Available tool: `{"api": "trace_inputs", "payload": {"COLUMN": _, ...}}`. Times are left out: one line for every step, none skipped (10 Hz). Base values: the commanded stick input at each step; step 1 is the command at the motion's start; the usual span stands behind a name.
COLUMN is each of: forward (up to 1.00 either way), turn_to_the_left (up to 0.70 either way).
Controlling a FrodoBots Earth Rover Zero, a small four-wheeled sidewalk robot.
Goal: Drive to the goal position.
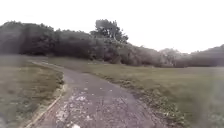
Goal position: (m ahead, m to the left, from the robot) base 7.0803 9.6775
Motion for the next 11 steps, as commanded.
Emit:
{"api": "trace_inputs", "payload": {"forward": 0.85, "turn_to_the_left": 0.24}}
{"api": "trace_inputs", "payload": {"forward": 0.85, "turn_to_the_left": 0.10}}
{"api": "trace_inputs", "payload": {"forward": 0.85, "turn_to_the_left": 0.01}}
{"api": "trace_inputs", "payload": {"forward": 0.85, "turn_to_the_left": 0.01}}
{"api": "trace_inputs", "payload": {"forward": 0.85, "turn_to_the_left": 0.02}}
{"api": "trace_inputs", "payload": {"forward": 0.85, "turn_to_the_left": 0.08}}
{"api": "trace_inputs", "payload": {"forward": 0.85, "turn_to_the_left": 0.14}}
{"api": "trace_inputs", "payload": {"forward": 0.85, "turn_to_the_left": 0.35}}
{"api": "trace_inputs", "payload": {"forward": 0.85, "turn_to_the_left": 0.35}}
{"api": "trace_inputs", "payload": {"forward": 0.85, "turn_to_the_left": 0.35}}
{"api": "trace_inputs", "payload": {"forward": 0.85, "turn_to_the_left": 0.35}}
